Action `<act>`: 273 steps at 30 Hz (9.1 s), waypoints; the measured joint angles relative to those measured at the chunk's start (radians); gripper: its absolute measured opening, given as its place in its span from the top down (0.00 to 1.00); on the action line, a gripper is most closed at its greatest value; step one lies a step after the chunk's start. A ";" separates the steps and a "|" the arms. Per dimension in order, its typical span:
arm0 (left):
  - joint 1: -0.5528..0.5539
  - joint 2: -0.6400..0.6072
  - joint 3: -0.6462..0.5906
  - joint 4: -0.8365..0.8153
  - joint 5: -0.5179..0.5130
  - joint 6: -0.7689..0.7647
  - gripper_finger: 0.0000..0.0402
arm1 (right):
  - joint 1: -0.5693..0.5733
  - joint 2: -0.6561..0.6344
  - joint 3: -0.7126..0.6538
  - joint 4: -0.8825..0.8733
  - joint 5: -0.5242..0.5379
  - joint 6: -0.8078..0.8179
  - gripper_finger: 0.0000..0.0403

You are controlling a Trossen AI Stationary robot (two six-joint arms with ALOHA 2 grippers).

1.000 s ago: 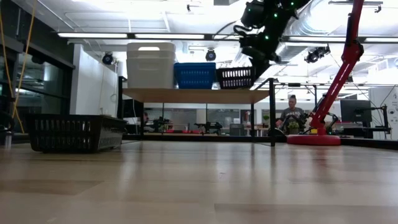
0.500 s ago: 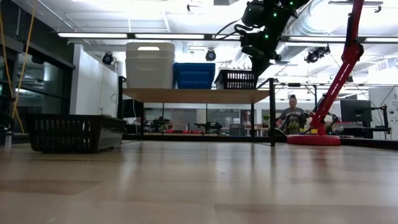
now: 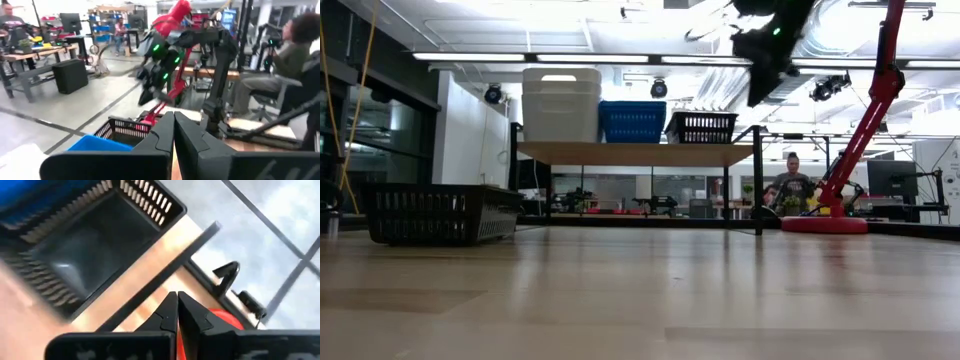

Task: Stack baskets on shelf by color
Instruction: Stack the top black bin on top of the black bin on the shelf, then stack the black bin on top of the black bin on the shelf

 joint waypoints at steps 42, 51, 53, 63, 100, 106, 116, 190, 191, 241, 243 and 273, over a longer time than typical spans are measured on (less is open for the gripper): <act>0.426 0.229 -0.448 -0.469 0.494 -0.192 0.41 | 0.474 -0.480 -0.455 0.352 0.055 0.374 1.00; 0.426 0.229 -0.544 -0.367 0.516 -0.158 0.41 | 0.474 -0.480 -0.455 0.352 0.055 0.375 1.00; 0.426 0.231 -0.555 -0.351 0.512 -0.164 0.41 | 0.474 -0.480 -0.455 0.352 0.055 0.375 1.00; 0.426 0.309 -0.558 -0.340 0.497 -0.128 0.41 | 0.474 -0.480 -0.455 0.352 0.069 0.375 1.00; 0.288 0.450 0.429 -0.492 0.279 0.252 1.00 | 0.474 -0.480 -0.455 0.397 0.084 0.375 1.00; 0.393 0.614 0.631 -0.380 0.275 0.404 1.00 | 0.474 -0.480 -0.455 0.421 0.084 0.378 1.00; 0.480 0.822 0.687 -0.195 0.249 0.610 1.00 | 0.474 -0.480 -0.455 0.434 0.088 0.383 1.00; 0.435 0.544 0.718 -0.414 0.658 0.211 0.98 | 0.492 -0.164 -0.453 0.621 -0.029 0.306 1.00; 0.415 0.504 0.677 -0.392 0.648 0.198 0.98 | 0.492 -0.143 -0.453 0.620 0.004 0.313 1.00; -0.148 0.101 -0.037 -0.510 0.714 -0.457 0.80 | 0.531 -0.188 -0.455 0.733 0.003 0.337 1.00; -0.232 0.144 -0.037 -0.600 0.696 -0.494 0.75 | 0.531 -0.188 -0.455 0.729 0.003 0.343 1.00; -0.798 0.436 -0.476 -0.428 0.598 -0.916 0.59 | 0.531 -0.188 -0.455 0.664 0.001 0.357 1.00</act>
